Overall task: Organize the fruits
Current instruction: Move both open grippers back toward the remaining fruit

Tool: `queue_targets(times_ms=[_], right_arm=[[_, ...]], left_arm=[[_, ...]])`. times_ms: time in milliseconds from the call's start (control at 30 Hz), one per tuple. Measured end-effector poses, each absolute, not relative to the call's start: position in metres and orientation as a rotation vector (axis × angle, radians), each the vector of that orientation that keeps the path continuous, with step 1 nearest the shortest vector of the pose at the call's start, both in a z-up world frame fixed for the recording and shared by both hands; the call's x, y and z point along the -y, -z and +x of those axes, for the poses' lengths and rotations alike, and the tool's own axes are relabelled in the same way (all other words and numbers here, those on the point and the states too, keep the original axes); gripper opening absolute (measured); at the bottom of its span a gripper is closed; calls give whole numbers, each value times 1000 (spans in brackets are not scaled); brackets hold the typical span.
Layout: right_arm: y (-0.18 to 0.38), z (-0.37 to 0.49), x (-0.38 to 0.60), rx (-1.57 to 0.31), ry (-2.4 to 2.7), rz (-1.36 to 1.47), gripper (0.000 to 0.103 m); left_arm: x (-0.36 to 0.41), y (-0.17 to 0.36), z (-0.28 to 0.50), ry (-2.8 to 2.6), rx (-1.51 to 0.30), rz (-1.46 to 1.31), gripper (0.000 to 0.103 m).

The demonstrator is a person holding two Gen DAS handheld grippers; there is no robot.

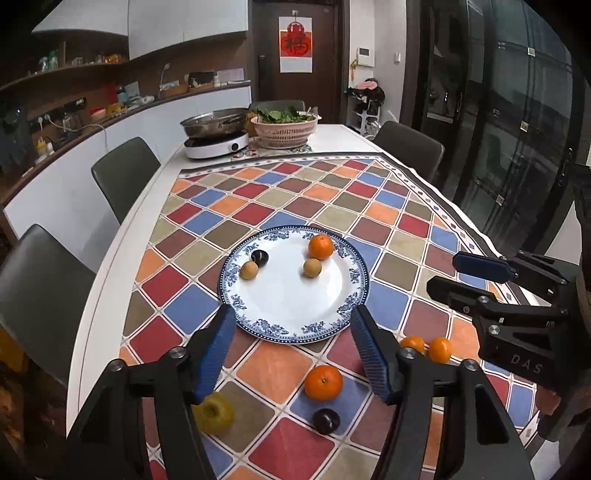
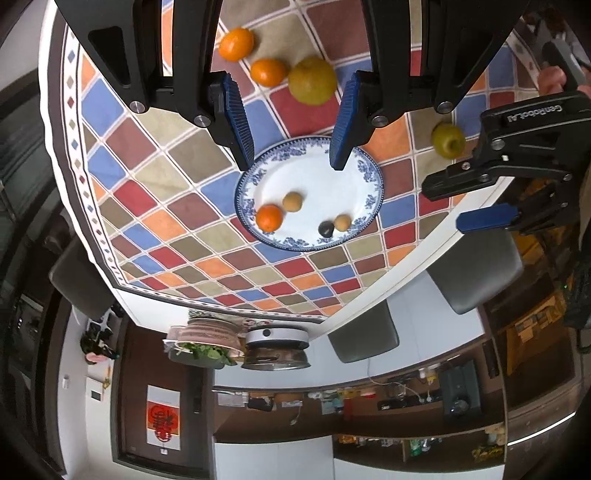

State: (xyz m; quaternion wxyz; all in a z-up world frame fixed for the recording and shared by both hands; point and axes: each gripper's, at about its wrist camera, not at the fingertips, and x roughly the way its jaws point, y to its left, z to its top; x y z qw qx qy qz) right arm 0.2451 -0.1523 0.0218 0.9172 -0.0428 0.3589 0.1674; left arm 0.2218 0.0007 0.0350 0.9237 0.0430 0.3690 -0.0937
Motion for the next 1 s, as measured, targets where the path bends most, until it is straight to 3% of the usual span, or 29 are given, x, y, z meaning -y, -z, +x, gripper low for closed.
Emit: queue_targets(times_ms=[200, 300, 1000], right_arm=[[-23, 227, 163, -730, -316, -84, 44], [-19, 219, 167, -734, -306, -77, 49], [36, 202, 186, -878, -219, -29, 49]], left_arm=[[4, -29, 203, 195, -763, 71, 66], [5, -20, 197, 196, -786, 60, 66], [9, 49, 186, 195, -976, 35, 66]])
